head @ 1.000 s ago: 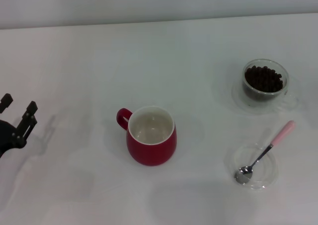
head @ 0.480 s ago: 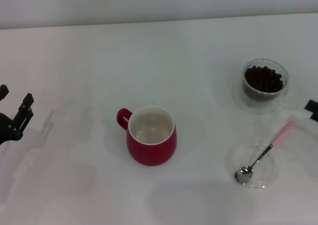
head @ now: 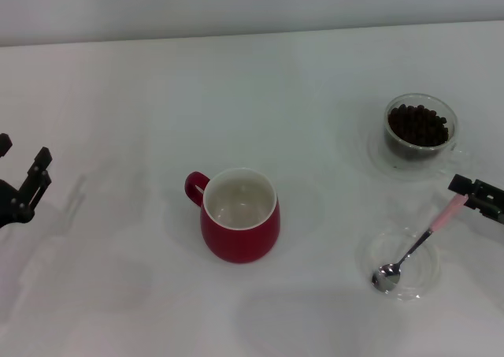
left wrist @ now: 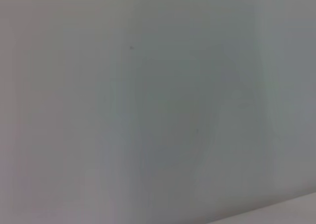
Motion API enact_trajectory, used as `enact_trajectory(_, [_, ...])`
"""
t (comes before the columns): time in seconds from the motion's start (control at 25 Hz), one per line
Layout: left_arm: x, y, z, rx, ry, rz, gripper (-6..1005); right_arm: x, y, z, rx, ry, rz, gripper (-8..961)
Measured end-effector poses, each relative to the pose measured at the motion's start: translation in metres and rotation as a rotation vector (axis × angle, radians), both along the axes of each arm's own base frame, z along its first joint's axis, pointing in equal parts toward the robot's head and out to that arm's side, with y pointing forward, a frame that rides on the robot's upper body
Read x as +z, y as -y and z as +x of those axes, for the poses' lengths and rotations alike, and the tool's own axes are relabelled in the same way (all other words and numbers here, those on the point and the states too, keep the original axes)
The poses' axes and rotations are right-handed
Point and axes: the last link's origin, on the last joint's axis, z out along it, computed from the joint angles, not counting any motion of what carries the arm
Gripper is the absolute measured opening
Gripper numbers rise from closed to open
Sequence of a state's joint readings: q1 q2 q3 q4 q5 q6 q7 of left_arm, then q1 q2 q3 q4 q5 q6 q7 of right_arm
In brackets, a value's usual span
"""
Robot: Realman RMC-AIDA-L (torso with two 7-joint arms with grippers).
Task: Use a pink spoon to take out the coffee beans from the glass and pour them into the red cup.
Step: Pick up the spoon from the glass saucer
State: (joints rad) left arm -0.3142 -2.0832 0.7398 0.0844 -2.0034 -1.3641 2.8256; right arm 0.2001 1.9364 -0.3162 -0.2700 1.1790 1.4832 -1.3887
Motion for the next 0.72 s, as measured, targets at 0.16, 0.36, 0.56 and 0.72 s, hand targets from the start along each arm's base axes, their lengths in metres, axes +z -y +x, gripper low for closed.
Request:
enact_trajectory(0.16, [0.000, 0.000, -0.001, 0.004, -0.001, 0.000, 578, -0.007, -0.001, -0.002, 0.004, 0.001, -0.018, 635])
enact_trajectory(0.36, [0.000, -0.001, -0.001, 0.007, -0.004, -0.002, 576, -0.013, -0.002, -0.006, 0.020, 0.004, -0.025, 632])
enact_trajectory(0.56, [0.000, -0.003, 0.000, 0.006, -0.005, -0.002, 572, -0.014, -0.002, -0.007, 0.024, 0.005, -0.025, 630])
enact_trajectory(0.72, [-0.001, -0.003, 0.000, 0.007, -0.005, -0.003, 568, -0.013, -0.002, -0.005, 0.020, 0.013, -0.020, 628])
